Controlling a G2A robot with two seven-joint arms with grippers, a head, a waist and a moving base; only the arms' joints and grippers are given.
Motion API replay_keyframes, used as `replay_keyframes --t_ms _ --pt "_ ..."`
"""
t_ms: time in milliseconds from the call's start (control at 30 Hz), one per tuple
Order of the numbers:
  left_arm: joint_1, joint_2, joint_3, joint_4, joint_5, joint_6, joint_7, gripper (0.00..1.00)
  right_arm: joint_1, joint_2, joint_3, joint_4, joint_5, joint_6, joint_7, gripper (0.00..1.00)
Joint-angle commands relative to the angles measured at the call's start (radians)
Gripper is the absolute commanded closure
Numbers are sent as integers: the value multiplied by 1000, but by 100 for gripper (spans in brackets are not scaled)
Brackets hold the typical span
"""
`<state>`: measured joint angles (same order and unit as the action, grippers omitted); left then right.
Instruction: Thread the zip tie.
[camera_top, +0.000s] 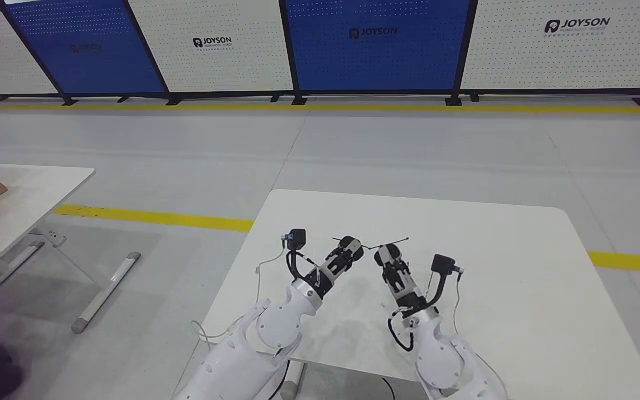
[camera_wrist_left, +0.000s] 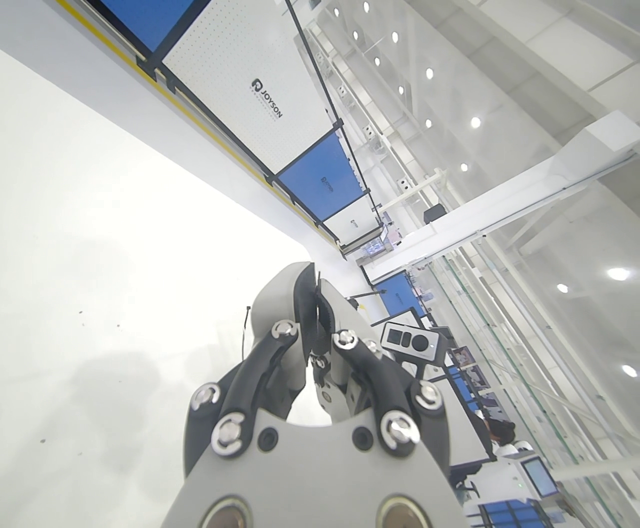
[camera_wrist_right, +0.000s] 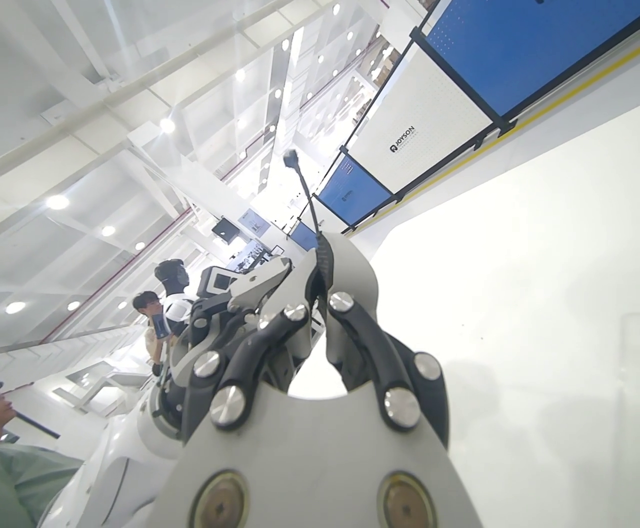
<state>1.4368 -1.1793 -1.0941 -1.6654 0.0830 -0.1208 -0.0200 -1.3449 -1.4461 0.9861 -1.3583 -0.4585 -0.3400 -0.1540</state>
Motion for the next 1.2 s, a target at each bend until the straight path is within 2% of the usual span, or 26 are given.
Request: replay_keyframes --t_ms 0,500,1000,1033,1167 --pt "0 -1 -1 1 -4 -3 1 100 -1 0 -1 0 -5 0 -3 100" --pt "-2 -8 -3 4 -8 -6 1 100 -15 2 -5 -18 -66 0 -31 100" --pt "0 -13 -10 6 -6 -11 -3 100 -16 1 1 -16 -80 0 -26 100" --pt "0 -14 -10 6 -6 -11 -3 100 -17 0 1 -16 -80 0 -24 95" --pt "1 -15 -12 6 -6 -11 -1 100 -18 0 3 -17 -86 3 -21 91"
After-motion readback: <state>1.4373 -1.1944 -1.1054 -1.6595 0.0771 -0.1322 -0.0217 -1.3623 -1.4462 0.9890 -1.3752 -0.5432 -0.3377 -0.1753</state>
